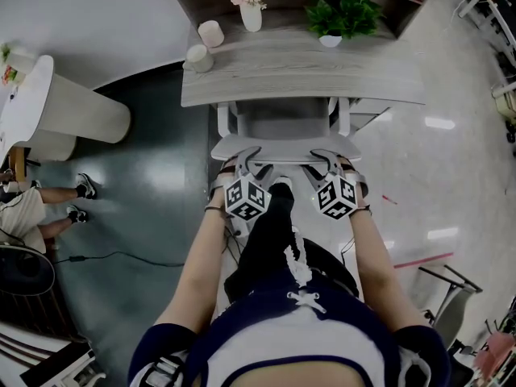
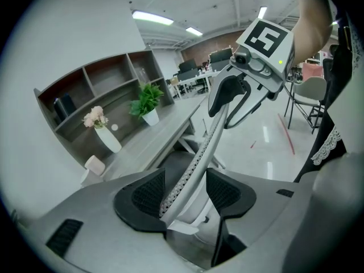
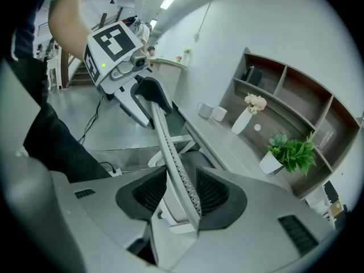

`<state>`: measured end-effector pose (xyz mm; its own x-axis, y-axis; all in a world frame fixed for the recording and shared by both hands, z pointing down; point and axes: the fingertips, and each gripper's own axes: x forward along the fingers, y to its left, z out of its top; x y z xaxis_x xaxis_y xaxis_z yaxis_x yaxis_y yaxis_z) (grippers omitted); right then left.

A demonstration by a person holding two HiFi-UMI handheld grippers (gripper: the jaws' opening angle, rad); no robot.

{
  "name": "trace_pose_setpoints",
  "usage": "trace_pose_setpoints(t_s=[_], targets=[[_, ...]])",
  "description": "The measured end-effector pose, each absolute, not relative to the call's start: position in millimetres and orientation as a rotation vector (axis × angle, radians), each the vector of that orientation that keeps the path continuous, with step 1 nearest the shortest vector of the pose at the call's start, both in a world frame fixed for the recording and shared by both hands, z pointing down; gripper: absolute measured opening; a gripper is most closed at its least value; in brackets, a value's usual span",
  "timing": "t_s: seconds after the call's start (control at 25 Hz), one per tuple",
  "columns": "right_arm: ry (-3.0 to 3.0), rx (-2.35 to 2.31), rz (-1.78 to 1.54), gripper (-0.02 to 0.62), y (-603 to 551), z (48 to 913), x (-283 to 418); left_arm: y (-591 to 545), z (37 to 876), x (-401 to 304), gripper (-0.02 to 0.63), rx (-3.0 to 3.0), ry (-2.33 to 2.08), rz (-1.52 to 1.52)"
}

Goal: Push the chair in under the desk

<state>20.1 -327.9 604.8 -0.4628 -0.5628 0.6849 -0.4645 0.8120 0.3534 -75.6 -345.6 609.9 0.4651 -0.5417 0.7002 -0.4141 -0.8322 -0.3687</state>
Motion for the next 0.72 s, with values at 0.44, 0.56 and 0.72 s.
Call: trace_pose_setpoints(t_s=[0.44, 0.56, 0.72], targets=[[-2.133, 0.668, 0.079, 0.141, -324.1, 600.8, 19.4, -338.6, 603.4, -72.8, 0.230, -2.778, 0.787, -1.450], [-2.199, 0.734, 0.096, 0.141, -323.6, 581.4, 17.7, -341.2, 579.4, -70.2, 0.224, -2.890, 0.891, -1.318], [-2.393, 0.980, 0.213, 0.092, -334.3, 532.9, 14.8, -350.4, 532.2, -66.6, 0.185, -3.010, 1.102, -0.975]])
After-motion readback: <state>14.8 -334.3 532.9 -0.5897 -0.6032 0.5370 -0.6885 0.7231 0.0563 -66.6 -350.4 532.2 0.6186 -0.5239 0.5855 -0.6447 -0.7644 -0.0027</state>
